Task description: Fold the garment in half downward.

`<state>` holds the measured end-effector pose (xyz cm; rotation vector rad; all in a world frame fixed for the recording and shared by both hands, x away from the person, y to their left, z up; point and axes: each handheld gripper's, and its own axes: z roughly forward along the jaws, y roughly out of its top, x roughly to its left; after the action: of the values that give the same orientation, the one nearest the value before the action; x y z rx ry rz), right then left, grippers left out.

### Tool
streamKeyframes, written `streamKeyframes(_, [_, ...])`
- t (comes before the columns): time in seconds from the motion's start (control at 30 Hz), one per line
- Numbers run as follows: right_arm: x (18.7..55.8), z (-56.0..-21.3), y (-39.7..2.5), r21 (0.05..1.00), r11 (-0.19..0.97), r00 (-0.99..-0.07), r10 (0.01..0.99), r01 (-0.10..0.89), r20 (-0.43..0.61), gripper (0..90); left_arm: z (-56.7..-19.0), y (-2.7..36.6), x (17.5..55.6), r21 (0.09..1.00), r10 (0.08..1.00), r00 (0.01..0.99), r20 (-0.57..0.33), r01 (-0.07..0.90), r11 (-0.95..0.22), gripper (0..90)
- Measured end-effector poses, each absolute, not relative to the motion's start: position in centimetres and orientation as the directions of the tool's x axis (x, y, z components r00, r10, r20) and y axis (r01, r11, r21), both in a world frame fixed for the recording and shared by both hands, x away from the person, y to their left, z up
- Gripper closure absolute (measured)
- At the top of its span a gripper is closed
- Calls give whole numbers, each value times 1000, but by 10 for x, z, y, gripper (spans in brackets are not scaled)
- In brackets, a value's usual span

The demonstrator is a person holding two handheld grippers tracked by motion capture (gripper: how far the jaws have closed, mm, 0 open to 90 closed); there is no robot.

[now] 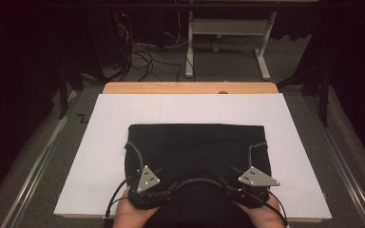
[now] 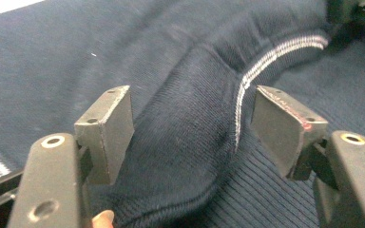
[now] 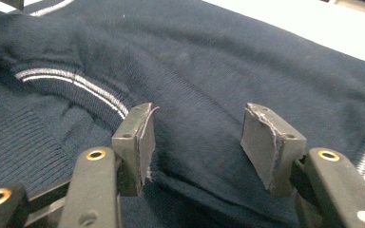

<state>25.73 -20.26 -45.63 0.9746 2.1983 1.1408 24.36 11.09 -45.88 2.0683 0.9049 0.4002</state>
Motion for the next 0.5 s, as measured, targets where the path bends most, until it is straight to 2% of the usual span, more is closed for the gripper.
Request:
streamKeyframes(0.23, [262, -464, -194, 808, 430, -653, 754, 402, -76, 456, -473, 96, 251, 719, 695, 718, -18, 493, -490, 287])
streamKeyframes(0.33, [262, -467, -191, 796, 446, -660, 747, 409, -79, 468, -474, 97, 252, 715, 702, 712, -25, 504, -485, 343])
streamKeyframes(0.5, [259, -469, -189, 790, 468, -686, 723, 397, -84, 513, -473, 100, 252, 720, 701, 713, -14, 494, -487, 499])
